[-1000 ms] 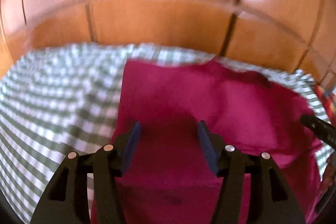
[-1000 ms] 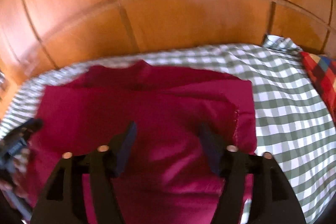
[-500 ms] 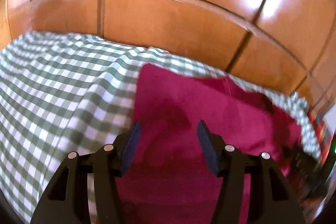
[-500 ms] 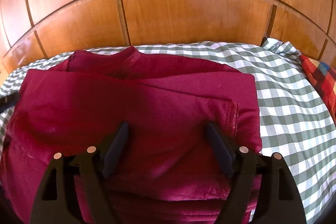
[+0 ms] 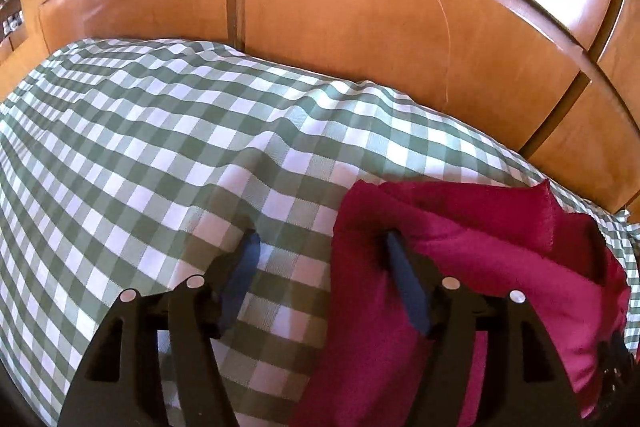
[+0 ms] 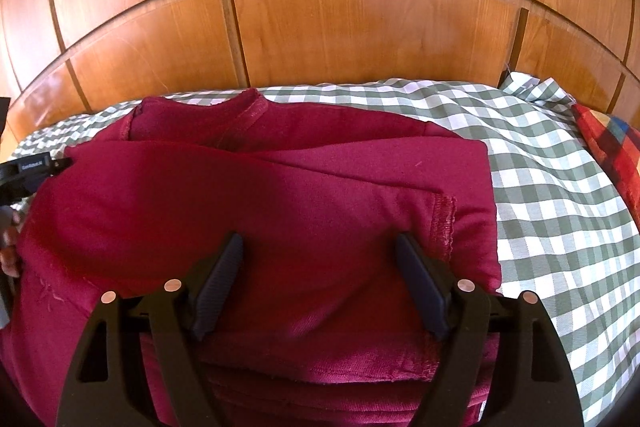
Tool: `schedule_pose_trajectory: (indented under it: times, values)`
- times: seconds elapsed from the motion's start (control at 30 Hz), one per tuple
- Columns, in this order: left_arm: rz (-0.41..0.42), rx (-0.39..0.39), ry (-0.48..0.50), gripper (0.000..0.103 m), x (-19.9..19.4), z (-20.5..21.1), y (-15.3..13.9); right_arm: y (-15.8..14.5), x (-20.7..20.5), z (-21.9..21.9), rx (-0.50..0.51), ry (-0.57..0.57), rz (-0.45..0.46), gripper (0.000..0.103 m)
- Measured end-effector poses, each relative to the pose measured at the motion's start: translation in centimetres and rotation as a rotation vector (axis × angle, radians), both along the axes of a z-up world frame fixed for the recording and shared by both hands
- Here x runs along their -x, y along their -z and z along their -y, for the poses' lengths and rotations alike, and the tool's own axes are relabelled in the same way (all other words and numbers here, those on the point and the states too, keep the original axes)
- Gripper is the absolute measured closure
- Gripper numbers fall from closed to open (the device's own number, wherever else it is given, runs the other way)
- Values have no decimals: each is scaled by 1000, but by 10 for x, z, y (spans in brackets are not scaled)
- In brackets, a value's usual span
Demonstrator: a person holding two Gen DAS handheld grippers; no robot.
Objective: Fold small clothes
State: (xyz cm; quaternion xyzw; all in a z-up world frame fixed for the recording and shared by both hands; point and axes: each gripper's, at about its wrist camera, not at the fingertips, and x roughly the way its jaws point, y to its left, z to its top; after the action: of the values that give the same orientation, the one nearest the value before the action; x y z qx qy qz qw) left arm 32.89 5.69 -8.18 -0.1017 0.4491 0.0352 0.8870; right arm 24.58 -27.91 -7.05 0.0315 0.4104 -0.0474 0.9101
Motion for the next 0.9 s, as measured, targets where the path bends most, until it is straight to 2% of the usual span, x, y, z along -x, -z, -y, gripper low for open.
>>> schedule_pose_trajectory:
  times: [0.13, 0.23, 0.43, 0.63, 0.7, 0.77, 0.9]
  values:
    - [20, -16, -26, 39, 28, -3, -18, 0, -1, 1, -2, 2, 0, 25]
    - [50, -31, 17, 40, 70, 2, -27, 1, -1, 1, 1, 2, -1, 24]
    - [74, -95, 83, 40, 155, 13, -25, 1, -1, 0, 9, 4, -2, 24]
    - [77, -144, 136, 40, 217, 20, -22, -1, -1, -4, 39, 8, -11, 23]
    - [83, -158, 152, 39, 229, 22, -22, -4, -1, -7, 68, 19, -27, 20]
    - [95, -181, 158, 39, 241, 25, -24, -12, 2, -12, 105, 25, -50, 11]
    - [95, -168, 163, 37, 253, 24, -23, -24, 26, -19, 96, -2, -44, 8]
